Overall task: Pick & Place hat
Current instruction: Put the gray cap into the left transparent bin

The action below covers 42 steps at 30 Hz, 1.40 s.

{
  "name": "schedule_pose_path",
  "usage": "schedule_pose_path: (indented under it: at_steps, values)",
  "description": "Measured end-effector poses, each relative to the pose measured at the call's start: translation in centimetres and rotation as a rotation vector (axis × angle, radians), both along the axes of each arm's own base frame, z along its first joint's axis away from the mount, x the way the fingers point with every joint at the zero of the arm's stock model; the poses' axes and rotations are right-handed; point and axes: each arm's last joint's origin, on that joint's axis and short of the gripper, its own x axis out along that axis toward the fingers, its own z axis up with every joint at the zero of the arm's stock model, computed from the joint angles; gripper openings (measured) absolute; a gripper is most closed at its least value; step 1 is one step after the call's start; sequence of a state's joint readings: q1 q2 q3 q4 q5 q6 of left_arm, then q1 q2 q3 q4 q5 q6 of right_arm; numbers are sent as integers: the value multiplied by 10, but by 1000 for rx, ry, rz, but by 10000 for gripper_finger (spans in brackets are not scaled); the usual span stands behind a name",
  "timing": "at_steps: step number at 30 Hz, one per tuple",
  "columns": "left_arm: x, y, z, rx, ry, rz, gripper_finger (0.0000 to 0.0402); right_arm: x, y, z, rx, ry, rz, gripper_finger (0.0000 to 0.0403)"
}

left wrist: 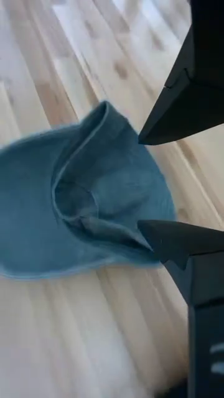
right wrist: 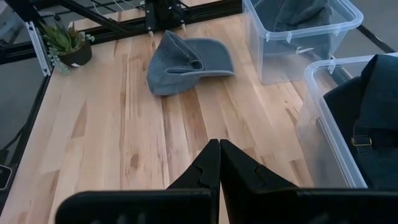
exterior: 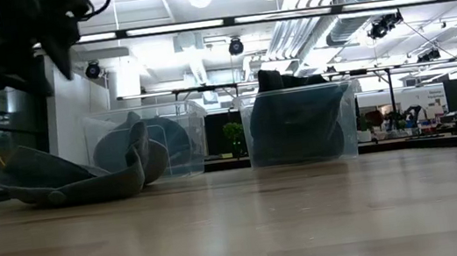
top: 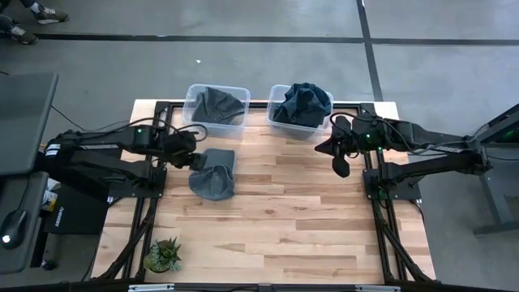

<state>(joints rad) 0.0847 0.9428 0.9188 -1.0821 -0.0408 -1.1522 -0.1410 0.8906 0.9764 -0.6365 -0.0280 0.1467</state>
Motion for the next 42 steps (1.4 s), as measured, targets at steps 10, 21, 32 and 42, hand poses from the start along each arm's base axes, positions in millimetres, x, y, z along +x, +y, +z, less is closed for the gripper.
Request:
schedule_pose_path:
  at_steps: [10,21,32,42]
  values:
    - [-2,-2,-40,-101,166,55,205,0,0,0,-4,2,-10,0]
    - [-4,0,-57,-57,226,101,240,0,0,0,3,2,-1,0]
    - [-2,1,-64,-24,214,96,315,0,0,0,7,1,5,0]
    - [-2,0,-101,-68,161,124,317,0,0,0,9,1,4,0]
